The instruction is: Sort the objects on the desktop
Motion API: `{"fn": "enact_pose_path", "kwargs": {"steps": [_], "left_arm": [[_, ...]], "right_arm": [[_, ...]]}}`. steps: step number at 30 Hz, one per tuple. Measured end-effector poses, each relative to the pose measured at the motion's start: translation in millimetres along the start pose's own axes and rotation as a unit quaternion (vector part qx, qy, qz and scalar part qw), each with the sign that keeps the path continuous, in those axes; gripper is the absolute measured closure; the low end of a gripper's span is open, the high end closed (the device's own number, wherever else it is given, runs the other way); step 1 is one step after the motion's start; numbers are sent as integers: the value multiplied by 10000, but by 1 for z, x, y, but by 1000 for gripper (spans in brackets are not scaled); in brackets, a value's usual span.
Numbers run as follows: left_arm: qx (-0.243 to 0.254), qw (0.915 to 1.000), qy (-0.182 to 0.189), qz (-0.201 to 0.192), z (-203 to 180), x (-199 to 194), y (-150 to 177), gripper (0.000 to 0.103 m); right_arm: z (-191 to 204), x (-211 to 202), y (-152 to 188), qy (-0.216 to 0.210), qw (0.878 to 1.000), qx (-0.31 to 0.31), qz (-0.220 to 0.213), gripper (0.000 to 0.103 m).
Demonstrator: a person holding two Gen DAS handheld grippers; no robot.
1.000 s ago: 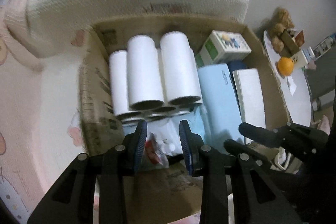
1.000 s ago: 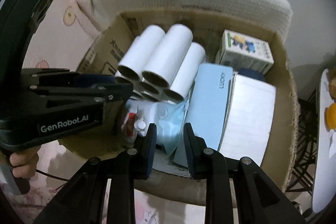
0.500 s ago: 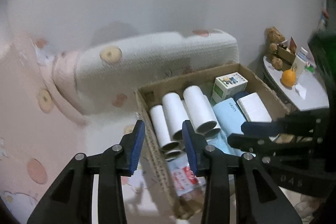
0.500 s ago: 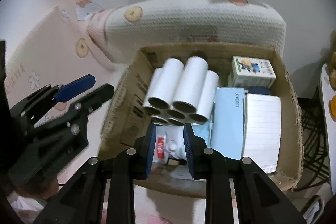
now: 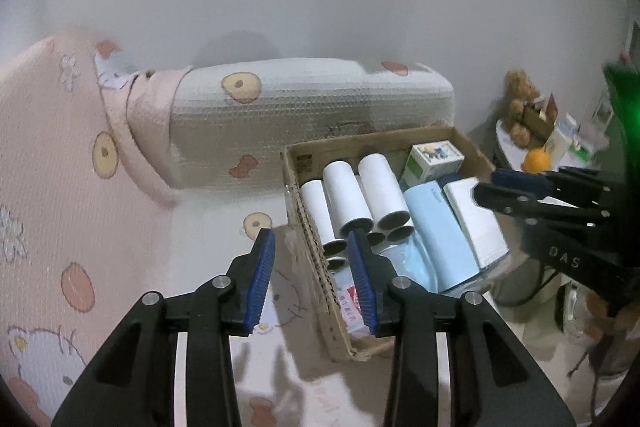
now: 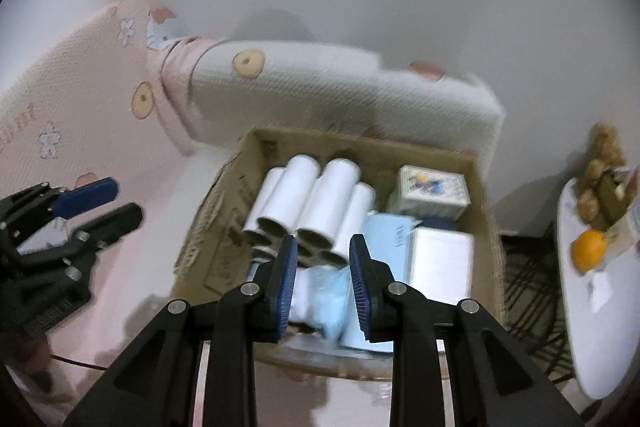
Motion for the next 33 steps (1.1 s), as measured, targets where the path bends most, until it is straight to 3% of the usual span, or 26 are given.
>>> {"fn": "enact_pose_path", "kwargs": {"steps": [4,6,9,14,18,23,33], "left_arm": [[1,9989,-437,-193,8,-12,2,61],[-25,9986,-486,-185,10,-14,3,60],[-79,9990,-432,-126,11,-14,4,60],[-72,9993,-359,86,3,-14,7,60],[-152,9994,-103,290,-4,-18,10,60],[113,9984,-520,179,-13,-20,12,60],[57,9984,-511,224,-10,-17,10,60]], "right_arm": [[-8,-14,2,163,9994,-276,-162,80],[-13,-20,2,306,9972,-606,-309,80],[-22,-24,2,615,9948,-759,-298,80],[-12,-31,12,480,9971,-564,-175,80],[-2,-32,17,810,9953,-536,-28,80],[1,-39,14,206,9994,-175,-208,80],[13,-37,15,178,9993,-279,-177,80]]}}
Point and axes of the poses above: each gripper's, at about its wrist camera, not at the fingertips, and x roughly the way its jaws point, z to its left, y to its underside, the point moved 3 cm from there along x, roughly the way its jaws point, and after that the axes turned 5 degrees about -x, right-handed, at the moved point
